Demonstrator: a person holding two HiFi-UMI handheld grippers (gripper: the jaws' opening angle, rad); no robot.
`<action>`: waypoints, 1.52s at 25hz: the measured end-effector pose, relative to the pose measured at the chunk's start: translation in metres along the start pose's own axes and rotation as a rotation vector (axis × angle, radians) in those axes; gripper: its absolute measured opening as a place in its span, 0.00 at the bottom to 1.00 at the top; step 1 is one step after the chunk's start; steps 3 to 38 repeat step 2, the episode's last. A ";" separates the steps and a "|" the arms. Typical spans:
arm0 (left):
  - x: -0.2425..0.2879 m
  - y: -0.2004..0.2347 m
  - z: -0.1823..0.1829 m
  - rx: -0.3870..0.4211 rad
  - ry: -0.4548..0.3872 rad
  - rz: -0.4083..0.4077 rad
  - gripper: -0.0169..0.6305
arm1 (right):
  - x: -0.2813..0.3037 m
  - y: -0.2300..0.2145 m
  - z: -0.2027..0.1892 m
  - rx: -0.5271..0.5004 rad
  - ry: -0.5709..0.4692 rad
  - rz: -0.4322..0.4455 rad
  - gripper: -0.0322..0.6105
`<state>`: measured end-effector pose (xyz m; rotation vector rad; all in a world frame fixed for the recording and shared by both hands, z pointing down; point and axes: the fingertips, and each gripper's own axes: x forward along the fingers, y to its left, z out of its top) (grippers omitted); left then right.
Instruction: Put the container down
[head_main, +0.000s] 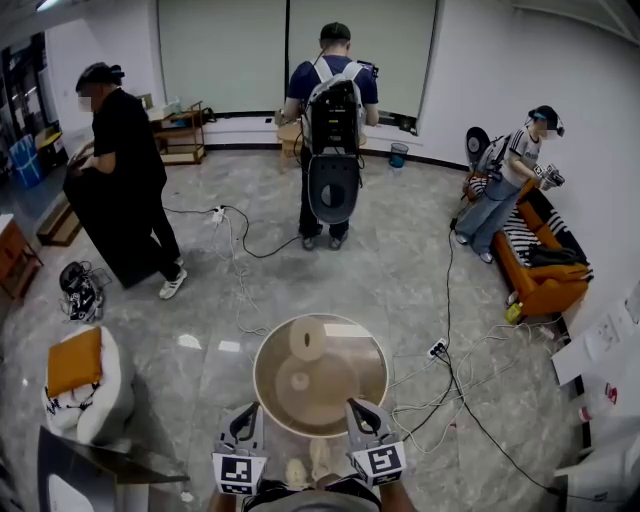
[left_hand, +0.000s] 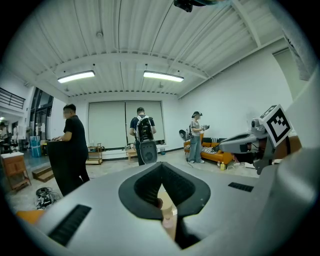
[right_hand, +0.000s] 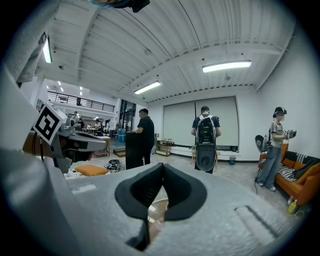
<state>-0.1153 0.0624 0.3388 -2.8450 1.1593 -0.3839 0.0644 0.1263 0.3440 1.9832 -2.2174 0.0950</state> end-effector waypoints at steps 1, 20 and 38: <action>0.001 0.001 -0.001 0.001 0.000 -0.001 0.05 | 0.002 0.000 0.000 -0.002 -0.002 0.001 0.05; 0.002 0.002 -0.002 0.001 0.001 -0.003 0.05 | 0.004 0.001 0.000 -0.003 -0.004 0.002 0.05; 0.002 0.002 -0.002 0.001 0.001 -0.003 0.05 | 0.004 0.001 0.000 -0.003 -0.004 0.002 0.05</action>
